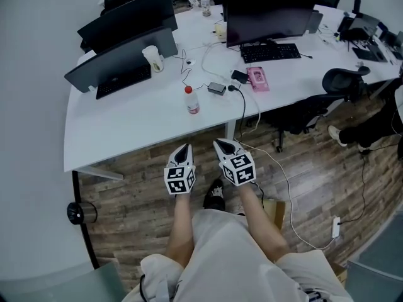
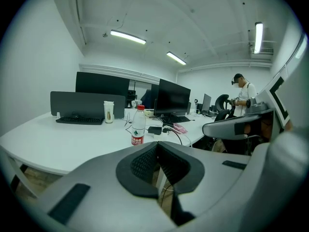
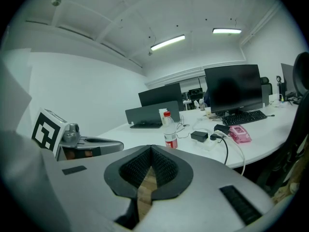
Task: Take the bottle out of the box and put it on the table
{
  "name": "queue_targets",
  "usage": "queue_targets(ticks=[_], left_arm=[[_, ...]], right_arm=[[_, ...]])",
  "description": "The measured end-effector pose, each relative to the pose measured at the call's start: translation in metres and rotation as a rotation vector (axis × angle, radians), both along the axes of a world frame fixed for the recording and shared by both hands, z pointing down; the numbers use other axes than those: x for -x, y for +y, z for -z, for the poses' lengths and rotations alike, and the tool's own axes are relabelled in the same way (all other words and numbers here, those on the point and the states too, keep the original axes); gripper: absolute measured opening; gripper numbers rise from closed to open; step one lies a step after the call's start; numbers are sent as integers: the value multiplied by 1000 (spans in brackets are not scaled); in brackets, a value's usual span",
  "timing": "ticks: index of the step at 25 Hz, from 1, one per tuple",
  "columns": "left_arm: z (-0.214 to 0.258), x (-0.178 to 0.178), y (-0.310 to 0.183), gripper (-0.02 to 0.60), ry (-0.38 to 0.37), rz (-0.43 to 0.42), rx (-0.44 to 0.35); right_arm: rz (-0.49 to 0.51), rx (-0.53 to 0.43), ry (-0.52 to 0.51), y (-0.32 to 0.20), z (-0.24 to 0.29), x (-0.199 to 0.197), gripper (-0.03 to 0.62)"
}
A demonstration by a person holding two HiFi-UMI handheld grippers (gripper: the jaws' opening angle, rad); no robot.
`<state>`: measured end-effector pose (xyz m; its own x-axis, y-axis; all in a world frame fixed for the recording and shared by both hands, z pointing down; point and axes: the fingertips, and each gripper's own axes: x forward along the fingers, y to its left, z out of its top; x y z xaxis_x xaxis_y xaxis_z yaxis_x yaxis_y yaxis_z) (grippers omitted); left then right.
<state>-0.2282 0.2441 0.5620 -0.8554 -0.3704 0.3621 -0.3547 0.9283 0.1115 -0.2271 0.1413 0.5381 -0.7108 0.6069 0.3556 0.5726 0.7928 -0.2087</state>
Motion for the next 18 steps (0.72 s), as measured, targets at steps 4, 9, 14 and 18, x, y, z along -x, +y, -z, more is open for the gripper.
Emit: queue_targets(ticks=[4,9,14,18], left_arm=[[4,7,-3,14,-16,-2,-12],[6,0,-3,14,-27,2,-36],[13,4,0,14,-55,21,-77],[18,11,4,14,-64,23,-71]], right_arm=[[-2,8,-8,0,4,6,40],[15,17,4,8,-1,-1,40],[12,22,-8,6,5,4,40],[19,36,-24,11,12,12,40]])
